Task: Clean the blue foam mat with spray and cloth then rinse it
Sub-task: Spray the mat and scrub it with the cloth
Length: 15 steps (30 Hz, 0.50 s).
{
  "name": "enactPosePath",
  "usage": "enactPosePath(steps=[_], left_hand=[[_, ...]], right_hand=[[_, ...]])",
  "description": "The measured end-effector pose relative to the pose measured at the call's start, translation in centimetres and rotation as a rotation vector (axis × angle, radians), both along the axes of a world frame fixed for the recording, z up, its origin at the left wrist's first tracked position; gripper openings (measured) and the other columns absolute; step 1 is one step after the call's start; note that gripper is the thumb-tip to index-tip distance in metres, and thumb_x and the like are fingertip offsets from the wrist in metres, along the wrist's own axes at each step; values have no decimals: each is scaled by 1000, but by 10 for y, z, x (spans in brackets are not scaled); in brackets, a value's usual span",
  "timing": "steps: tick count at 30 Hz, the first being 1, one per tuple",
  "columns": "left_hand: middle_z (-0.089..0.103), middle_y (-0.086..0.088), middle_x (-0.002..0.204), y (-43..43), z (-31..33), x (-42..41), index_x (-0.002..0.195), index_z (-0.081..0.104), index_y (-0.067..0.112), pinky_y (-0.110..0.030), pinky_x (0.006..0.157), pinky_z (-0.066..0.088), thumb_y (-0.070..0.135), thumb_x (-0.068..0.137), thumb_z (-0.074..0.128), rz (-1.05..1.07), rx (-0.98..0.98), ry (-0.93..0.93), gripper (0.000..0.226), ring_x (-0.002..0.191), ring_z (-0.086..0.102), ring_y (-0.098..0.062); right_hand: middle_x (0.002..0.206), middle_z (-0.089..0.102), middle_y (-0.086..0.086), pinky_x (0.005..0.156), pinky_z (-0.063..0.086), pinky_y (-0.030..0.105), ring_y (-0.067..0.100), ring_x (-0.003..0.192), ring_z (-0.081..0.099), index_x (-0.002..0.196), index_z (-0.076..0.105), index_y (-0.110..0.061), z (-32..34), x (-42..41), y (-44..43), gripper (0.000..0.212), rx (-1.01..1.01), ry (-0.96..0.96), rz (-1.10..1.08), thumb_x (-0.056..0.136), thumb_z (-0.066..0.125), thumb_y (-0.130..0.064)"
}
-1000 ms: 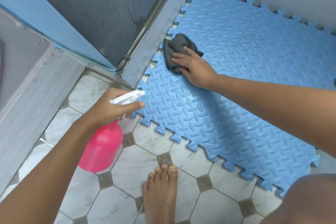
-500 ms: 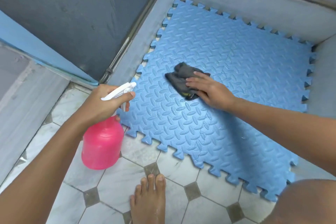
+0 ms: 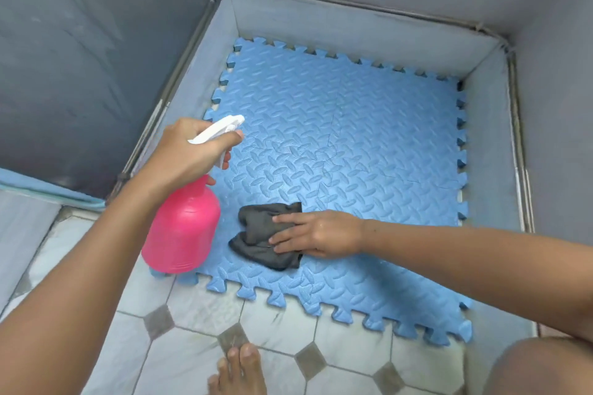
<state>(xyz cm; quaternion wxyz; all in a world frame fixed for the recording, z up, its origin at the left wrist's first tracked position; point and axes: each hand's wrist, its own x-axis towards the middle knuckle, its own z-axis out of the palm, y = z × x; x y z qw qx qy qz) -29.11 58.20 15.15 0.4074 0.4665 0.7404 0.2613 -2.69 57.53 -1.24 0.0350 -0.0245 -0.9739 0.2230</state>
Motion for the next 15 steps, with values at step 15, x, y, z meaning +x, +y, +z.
enactPosePath(steps=[15], left_hand=[[73,-6,61,64,-43,98,65,71,9,-40,74,60,43,78,64,-160,31,160,37,65,73,-25]], right_hand=[[154,44,5,120,28,46,32,146,31,143,53,-13,-12,212,130,43,-77,-86,-1544,100,51,-11]])
